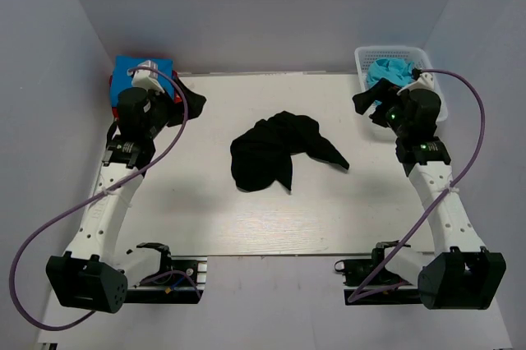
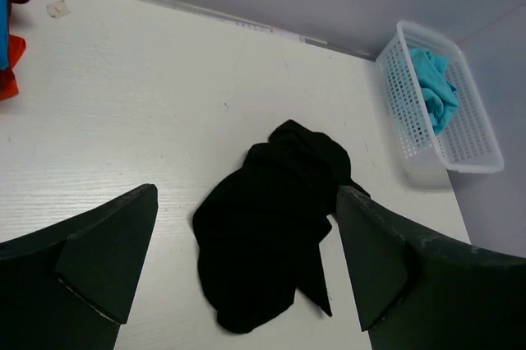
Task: Fold and stack the t-shirts
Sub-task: Flatten out the tshirt
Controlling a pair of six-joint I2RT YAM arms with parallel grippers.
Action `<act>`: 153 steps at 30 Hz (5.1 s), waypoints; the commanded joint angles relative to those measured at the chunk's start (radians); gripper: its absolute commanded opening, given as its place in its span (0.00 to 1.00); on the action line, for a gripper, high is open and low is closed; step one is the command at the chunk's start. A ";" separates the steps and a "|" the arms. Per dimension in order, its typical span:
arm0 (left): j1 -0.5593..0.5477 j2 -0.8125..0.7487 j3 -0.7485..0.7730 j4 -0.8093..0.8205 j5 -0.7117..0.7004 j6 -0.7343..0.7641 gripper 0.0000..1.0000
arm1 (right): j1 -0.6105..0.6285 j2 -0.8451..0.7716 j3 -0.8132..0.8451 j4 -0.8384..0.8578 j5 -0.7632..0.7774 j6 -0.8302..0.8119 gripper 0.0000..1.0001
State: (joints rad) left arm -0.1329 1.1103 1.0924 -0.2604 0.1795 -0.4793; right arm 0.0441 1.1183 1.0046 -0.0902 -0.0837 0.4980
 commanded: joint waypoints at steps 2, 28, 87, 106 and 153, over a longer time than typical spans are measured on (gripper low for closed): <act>-0.005 -0.056 -0.031 -0.023 0.055 -0.021 1.00 | -0.003 -0.049 0.025 -0.034 -0.062 -0.013 0.90; -0.244 0.443 -0.243 -0.074 0.250 -0.051 0.96 | 0.213 0.547 0.181 -0.273 0.059 -0.435 0.90; -0.294 -0.325 0.580 -0.571 -0.894 -0.186 0.00 | 0.283 -0.262 0.451 -0.151 0.773 -0.493 0.00; -0.243 0.121 0.164 -0.495 -0.833 -0.249 0.00 | 0.266 0.050 0.163 -0.063 0.610 -0.371 0.00; 0.050 0.057 -0.376 -0.666 -0.330 -0.401 0.99 | 0.178 0.268 0.033 -0.326 0.211 -0.019 0.90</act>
State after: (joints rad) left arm -0.0818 1.1790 0.7738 -0.9131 -0.1825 -0.8211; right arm 0.2348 1.4361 1.0760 -0.4500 0.1505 0.4202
